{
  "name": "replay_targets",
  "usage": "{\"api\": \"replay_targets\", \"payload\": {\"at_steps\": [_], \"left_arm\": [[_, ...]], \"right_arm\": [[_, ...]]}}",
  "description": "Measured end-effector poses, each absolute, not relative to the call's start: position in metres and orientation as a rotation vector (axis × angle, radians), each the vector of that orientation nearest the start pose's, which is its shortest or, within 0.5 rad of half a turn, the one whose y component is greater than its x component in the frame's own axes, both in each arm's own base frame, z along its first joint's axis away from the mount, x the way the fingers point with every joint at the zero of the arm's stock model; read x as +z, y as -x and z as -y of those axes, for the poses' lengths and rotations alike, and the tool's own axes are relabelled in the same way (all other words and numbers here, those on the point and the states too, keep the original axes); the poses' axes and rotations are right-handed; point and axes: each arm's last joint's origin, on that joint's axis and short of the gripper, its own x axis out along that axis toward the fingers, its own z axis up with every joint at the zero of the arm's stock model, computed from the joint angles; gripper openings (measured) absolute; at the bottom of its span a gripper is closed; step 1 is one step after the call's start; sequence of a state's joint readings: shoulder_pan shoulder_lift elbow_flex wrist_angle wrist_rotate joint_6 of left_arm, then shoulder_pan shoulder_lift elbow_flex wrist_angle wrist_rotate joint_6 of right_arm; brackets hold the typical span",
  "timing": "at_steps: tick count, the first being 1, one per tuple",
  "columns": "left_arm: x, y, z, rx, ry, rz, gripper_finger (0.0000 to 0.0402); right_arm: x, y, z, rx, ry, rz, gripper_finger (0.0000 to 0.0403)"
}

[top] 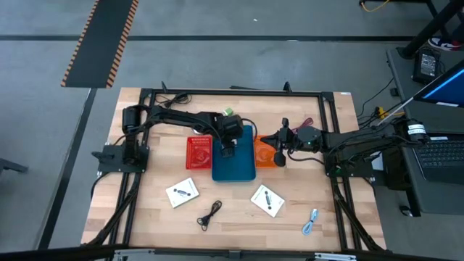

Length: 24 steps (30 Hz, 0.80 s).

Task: Pick and place items into bin
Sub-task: Put the white charger adapter into the blue bin, then put the pink USB cable into the orange bin

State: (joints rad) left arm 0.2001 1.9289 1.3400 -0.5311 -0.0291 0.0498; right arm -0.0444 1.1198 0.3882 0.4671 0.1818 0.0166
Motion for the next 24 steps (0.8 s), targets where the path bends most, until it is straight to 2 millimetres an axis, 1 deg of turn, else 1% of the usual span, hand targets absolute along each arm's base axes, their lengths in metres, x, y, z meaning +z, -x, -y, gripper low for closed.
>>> {"api": "replay_targets", "payload": {"at_steps": [8,12,14,18,22,24], "left_arm": [[0.207,-0.387,-0.079,0.144,0.005,-1.191,0.0141],[0.221,-0.389,-0.079,0.103,-0.071,-1.151,0.0130],[0.234,-0.389,-0.079,0.107,-0.096,-1.092,0.0122],[0.264,-0.375,-0.077,0.129,-0.114,-1.024,0.0102],[0.294,-0.356,-0.071,0.116,-0.089,-0.910,0.0081],[0.300,-0.345,-0.067,0.116,-0.084,-0.854,0.0072]], "right_arm": [[0.197,-0.220,0.015,-0.228,-0.002,-0.262,0.0000],[0.197,-0.220,0.015,-0.227,0.000,-0.262,0.0000],[0.197,-0.220,0.015,-0.227,0.000,-0.264,0.0000],[0.196,-0.219,0.015,-0.228,-0.001,-0.270,0.0000],[0.195,-0.219,0.014,-0.225,-0.001,-0.284,0.0000],[0.194,-0.219,0.014,-0.223,-0.002,-0.290,0.0000]]}}
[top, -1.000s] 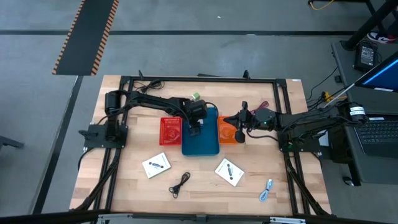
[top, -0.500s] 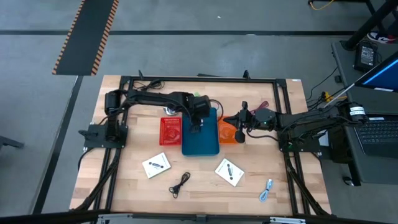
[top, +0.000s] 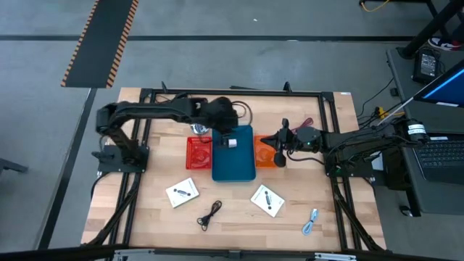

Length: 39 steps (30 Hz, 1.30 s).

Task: Pick and place items into bin
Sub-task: Put the pink USB cable into the orange bin

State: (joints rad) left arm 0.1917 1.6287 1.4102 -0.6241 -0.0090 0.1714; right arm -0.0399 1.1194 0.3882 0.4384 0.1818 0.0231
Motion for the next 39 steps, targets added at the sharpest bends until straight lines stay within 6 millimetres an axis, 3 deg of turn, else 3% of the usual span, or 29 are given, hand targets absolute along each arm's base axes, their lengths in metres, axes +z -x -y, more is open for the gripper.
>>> {"api": "replay_targets", "payload": {"at_steps": [4,14,21,30,34,39], "left_arm": [[0.301,-0.324,-0.057,0.123,-0.057,-0.756,0.0056],[0.257,-0.271,-0.021,0.056,-0.064,-0.610,0.0032],[0.258,-0.244,-0.012,0.029,-0.096,-0.495,0.0023],[0.267,-0.238,-0.009,-0.026,-0.203,-0.437,0.0024],[0.265,-0.240,-0.009,-0.044,-0.200,-0.437,0.0019],[0.251,-0.241,-0.005,-0.101,-0.204,-0.345,0.0011]], "right_arm": [[0.193,-0.219,0.010,-0.207,-0.013,-0.306,0.0000],[0.192,-0.219,-0.004,-0.144,-0.022,-0.308,0.0000],[0.194,-0.219,-0.005,-0.149,-0.092,-0.282,0.0000],[0.199,-0.221,-0.006,-0.150,-0.117,-0.233,0.0000],[0.205,-0.221,-0.005,-0.158,-0.234,-0.169,0.0000],[0.208,-0.220,-0.007,-0.147,-0.230,-0.155,0.0000]]}}
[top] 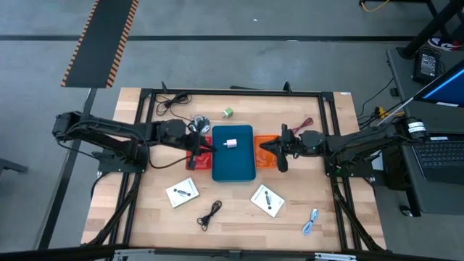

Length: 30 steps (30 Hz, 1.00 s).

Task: Pick and place items into bin
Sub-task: Put the pink USB cable into the orange bin

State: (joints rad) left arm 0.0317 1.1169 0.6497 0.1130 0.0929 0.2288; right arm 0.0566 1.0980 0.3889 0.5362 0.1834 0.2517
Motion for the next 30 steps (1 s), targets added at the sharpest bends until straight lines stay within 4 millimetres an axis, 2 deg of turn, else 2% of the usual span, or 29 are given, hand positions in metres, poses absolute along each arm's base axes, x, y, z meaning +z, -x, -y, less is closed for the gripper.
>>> {"api": "replay_targets", "payload": {"at_steps": [4,8,16,22,26,30], "left_arm": [[0.238,-0.236,-0.006,-0.073,-0.169,-0.335,0.0003],[0.238,-0.236,-0.006,-0.059,-0.156,-0.318,0.0001],[0.246,-0.238,-0.008,-0.026,-0.270,-0.235,0.0005],[0.247,-0.238,-0.010,0.053,-0.292,-0.245,0.0005],[0.247,-0.239,-0.010,0.062,-0.286,-0.240,0.0006],[0.247,-0.239,-0.010,0.066,-0.253,-0.239,0.0006]], "right_arm": [[0.215,-0.216,-0.007,-0.147,-0.213,-0.146,0.0000],[0.228,-0.217,-0.006,-0.206,-0.190,-0.265,0.0000],[0.274,-0.213,0.001,-0.387,-0.125,-0.613,0.0000],[0.303,-0.202,0.013,-0.483,-0.185,-0.710,0.0001],[0.309,-0.194,0.025,-0.566,-0.241,-0.766,0.0001],[0.302,-0.185,0.036,-0.603,-0.313,-0.858,0.0011]]}}
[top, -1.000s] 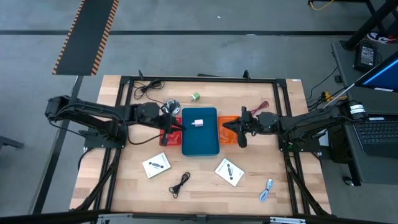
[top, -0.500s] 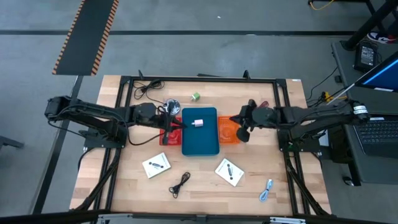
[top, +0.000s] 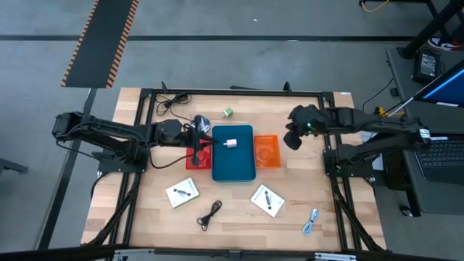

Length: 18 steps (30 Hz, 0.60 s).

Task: Pick and place items into bin
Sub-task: Put the pink USB cable into the orange bin

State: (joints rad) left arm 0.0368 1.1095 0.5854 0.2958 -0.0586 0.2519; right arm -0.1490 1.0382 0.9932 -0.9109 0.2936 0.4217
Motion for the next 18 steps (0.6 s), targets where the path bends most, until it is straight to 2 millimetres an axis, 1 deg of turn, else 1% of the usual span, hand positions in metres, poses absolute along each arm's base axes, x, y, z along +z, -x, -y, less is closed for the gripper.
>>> {"api": "replay_targets", "payload": {"at_steps": [5,7,12,18], "left_arm": [[0.247,-0.239,-0.010,0.067,-0.250,-0.239,0.0006],[0.247,-0.239,-0.011,0.067,-0.250,-0.240,0.0006],[0.247,-0.239,-0.011,0.067,-0.248,-0.239,0.0006],[0.247,-0.239,-0.011,0.067,-0.248,-0.239,0.0006]], "right_arm": [[0.296,-0.182,0.049,-0.655,-0.335,-0.908,0.0043],[0.294,-0.183,0.053,-0.647,-0.330,-0.931,0.0057],[0.283,-0.191,0.063,-0.602,-0.344,-1.015,0.0093],[0.268,-0.198,0.083,-0.596,-0.278,-1.165,0.0128]]}}
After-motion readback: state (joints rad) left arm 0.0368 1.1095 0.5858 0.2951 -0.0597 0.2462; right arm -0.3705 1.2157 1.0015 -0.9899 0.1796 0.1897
